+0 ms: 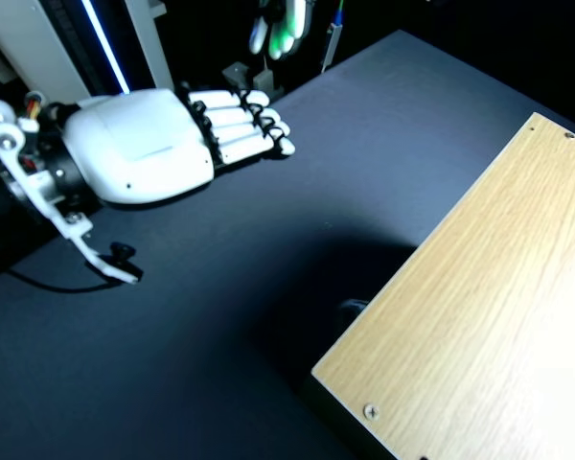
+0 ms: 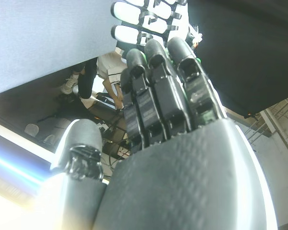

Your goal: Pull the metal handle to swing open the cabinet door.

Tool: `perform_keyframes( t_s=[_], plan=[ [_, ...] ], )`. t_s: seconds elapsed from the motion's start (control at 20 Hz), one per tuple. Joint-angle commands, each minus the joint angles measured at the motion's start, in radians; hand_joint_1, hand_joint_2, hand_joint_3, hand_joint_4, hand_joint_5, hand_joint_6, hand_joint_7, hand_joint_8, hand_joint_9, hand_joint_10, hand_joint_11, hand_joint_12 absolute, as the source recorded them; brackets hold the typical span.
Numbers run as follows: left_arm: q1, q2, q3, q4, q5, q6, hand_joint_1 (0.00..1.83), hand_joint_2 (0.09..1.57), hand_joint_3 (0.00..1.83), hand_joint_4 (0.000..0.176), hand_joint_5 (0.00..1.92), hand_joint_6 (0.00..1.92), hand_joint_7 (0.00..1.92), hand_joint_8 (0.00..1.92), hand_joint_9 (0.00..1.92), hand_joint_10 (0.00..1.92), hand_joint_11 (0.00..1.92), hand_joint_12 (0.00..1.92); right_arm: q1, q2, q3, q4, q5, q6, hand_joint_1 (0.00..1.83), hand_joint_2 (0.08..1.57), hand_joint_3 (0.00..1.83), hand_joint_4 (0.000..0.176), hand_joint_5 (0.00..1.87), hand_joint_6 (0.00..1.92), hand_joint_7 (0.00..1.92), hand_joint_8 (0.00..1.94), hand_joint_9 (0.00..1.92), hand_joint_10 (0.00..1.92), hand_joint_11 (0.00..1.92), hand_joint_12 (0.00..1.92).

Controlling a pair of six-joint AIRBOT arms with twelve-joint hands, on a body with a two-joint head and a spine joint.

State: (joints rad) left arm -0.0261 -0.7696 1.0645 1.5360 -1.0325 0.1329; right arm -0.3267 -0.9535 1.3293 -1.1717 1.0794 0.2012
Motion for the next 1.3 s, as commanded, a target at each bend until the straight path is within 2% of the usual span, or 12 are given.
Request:
perform_keyframes(
  t_s=[0.0,0.1,0.3,0.5,0.65,0.75,0.9,1.25],
  plan=[
    [-0.012,0.007,0.0,-0.097,-0.025,0.003,0.0,1.42,0.04,0.0,0.24,0.0,0.24,0.0,0.22,0.01,0.0,0.54,0.012,0.006,-0.001,0.087,0.064,0.001,0.0,1.29,0.03,0.0,0.21,0.0,0.2,0.0,0.16,0.0,0.0,0.43],
    [-0.012,0.007,0.0,-0.097,-0.025,0.003,0.0,1.44,0.02,0.0,0.24,0.0,0.25,0.0,0.22,0.0,0.0,0.53,0.012,0.007,-0.002,0.087,0.063,0.001,0.0,1.3,0.01,0.0,0.22,0.0,0.21,0.0,0.17,0.0,0.0,0.47],
    [-0.012,0.007,0.0,-0.097,-0.025,0.003,0.0,1.42,0.01,0.0,0.22,0.0,0.23,0.0,0.21,0.0,0.0,0.52,0.012,0.008,-0.003,0.106,0.051,0.001,0.0,1.31,0.01,0.0,0.21,0.0,0.2,0.0,0.16,0.0,0.0,0.44],
    [-0.012,0.007,0.0,-0.097,-0.025,0.003,0.0,1.42,0.0,0.0,0.2,0.0,0.23,0.0,0.22,0.0,0.0,0.54,0.006,0.005,0.001,0.184,-0.045,0.004,0.0,1.31,0.01,0.0,0.2,0.0,0.18,0.0,0.15,0.0,0.0,0.41],
    [-0.012,0.007,0.0,-0.097,-0.025,0.003,0.0,1.43,0.0,0.0,0.23,0.01,0.25,0.01,0.23,0.0,0.0,0.5,0.003,0.003,0.001,0.204,-0.106,0.069,0.0,1.31,0.0,0.0,0.21,0.0,0.18,0.0,0.15,0.0,0.0,0.43],
    [-0.012,0.007,0.0,-0.097,-0.025,0.003,0.0,1.44,0.0,0.0,0.25,0.01,0.27,0.01,0.24,0.0,0.0,0.54,0.004,-0.002,0.001,0.205,-0.155,0.114,0.0,1.31,0.0,0.0,0.22,0.01,0.2,0.01,0.16,0.0,0.0,0.44],
    [-0.012,0.007,0.0,-0.097,-0.025,0.003,0.0,1.41,0.0,0.0,0.24,0.0,0.26,0.0,0.24,0.0,0.0,0.53,0.004,-0.009,-0.001,0.21,-0.205,0.173,0.0,1.31,0.0,0.0,0.21,0.0,0.18,0.0,0.14,0.0,0.0,0.41],
    [-0.012,0.007,0.0,-0.097,-0.025,0.003,0.0,1.39,0.0,0.0,0.26,0.0,0.26,0.0,0.23,0.0,0.0,0.5,-0.006,-0.012,-0.01,0.386,-0.38,0.228,0.0,1.31,0.0,0.0,0.22,0.0,0.19,0.0,0.15,0.0,0.0,0.39]
  ],
)
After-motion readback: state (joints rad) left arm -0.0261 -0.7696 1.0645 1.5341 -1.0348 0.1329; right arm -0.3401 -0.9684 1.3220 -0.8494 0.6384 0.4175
